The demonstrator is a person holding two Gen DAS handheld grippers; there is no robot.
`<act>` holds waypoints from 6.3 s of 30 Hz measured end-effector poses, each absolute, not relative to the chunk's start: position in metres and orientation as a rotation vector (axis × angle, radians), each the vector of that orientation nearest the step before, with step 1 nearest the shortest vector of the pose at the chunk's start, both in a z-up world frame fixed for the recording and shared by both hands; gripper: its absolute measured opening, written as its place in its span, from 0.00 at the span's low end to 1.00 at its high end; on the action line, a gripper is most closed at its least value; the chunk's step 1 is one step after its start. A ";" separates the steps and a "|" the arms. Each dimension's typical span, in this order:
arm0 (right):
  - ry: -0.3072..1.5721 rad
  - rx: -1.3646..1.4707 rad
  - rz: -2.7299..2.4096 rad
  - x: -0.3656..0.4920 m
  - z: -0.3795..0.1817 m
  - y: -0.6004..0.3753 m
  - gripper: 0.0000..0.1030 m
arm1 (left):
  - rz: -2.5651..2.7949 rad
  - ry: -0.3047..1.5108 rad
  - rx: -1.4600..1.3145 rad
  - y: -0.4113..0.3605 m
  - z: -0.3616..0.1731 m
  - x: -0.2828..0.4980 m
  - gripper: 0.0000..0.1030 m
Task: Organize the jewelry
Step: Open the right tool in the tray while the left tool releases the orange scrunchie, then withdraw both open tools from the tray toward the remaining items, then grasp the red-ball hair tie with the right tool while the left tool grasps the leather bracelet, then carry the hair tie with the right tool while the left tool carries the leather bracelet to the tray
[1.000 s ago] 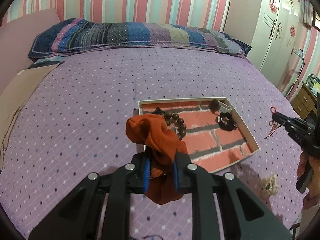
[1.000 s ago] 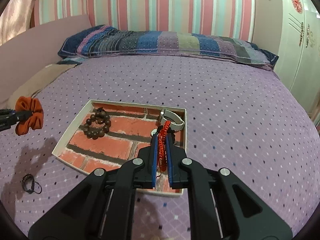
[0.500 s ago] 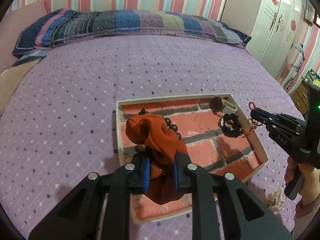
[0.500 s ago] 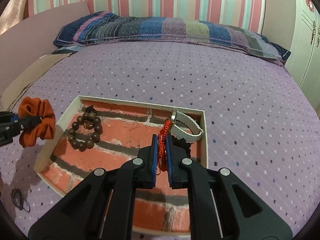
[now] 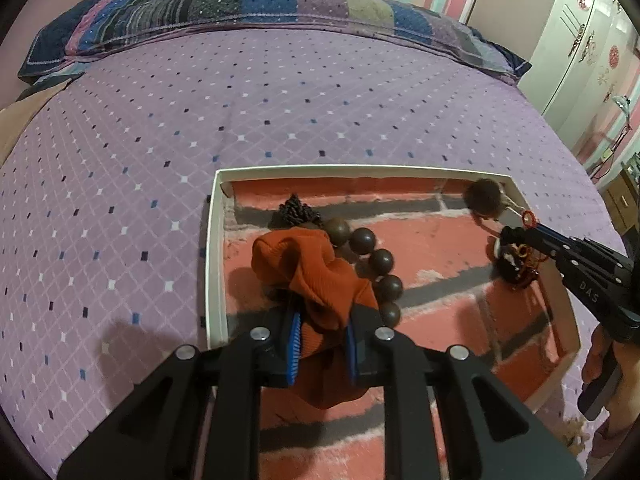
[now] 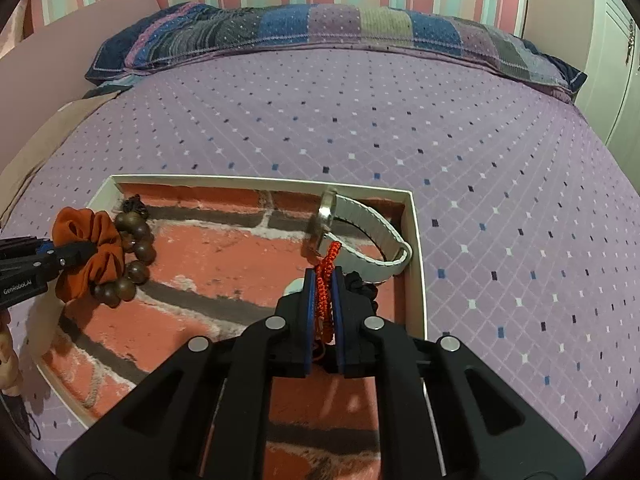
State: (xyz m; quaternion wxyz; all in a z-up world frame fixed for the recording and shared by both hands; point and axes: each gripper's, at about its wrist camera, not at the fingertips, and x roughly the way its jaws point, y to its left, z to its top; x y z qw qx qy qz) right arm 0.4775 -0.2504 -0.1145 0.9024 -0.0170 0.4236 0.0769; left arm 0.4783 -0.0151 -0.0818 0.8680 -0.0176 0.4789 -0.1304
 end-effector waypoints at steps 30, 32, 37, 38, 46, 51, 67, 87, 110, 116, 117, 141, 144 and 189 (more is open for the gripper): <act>0.788 0.052 0.196 0.463 -0.078 -0.281 0.44 | -0.263 0.932 -0.037 0.001 -0.049 0.467 0.56; 0.759 0.045 0.184 0.457 -0.072 -0.282 0.54 | -0.264 0.914 -0.039 0.005 -0.044 0.463 0.60; 0.712 0.047 0.171 0.444 -0.060 -0.284 0.64 | -0.250 0.870 -0.026 0.013 -0.030 0.449 0.69; 0.706 0.047 0.171 0.441 -0.059 -0.284 0.66 | -0.248 0.861 -0.025 0.015 -0.027 0.446 0.70; 0.649 0.020 0.139 0.410 -0.042 -0.279 0.84 | -0.229 0.807 -0.026 0.032 -0.008 0.417 0.82; 0.643 -0.007 0.121 0.385 -0.038 -0.272 0.90 | -0.220 0.789 -0.038 0.047 0.001 0.393 0.83; 0.655 -0.004 0.051 0.318 -0.051 -0.266 0.96 | -0.147 0.775 -0.003 0.083 -0.005 0.310 0.91; 0.675 -0.032 0.026 0.235 -0.100 -0.248 0.96 | -0.080 0.818 -0.021 0.117 -0.061 0.236 0.91; 0.809 -0.071 0.115 0.180 -0.153 -0.207 0.62 | -0.097 0.875 -0.027 0.123 -0.103 0.197 0.76; 0.821 -0.067 0.136 0.181 -0.156 -0.204 0.48 | -0.099 0.880 -0.012 0.120 -0.107 0.200 0.69; 0.823 -0.064 0.141 0.181 -0.157 -0.203 0.43 | -0.099 0.881 -0.007 0.119 -0.107 0.201 0.66; 0.815 -0.043 0.153 0.185 -0.153 -0.200 0.18 | -0.103 0.864 0.017 0.109 -0.105 0.207 0.21; 0.803 -0.035 0.155 0.187 -0.147 -0.203 0.17 | -0.112 0.847 0.012 0.107 -0.096 0.207 0.20; 0.830 -0.014 0.078 0.411 -0.130 -0.247 0.16 | -0.168 0.884 0.015 -0.040 -0.083 0.415 0.20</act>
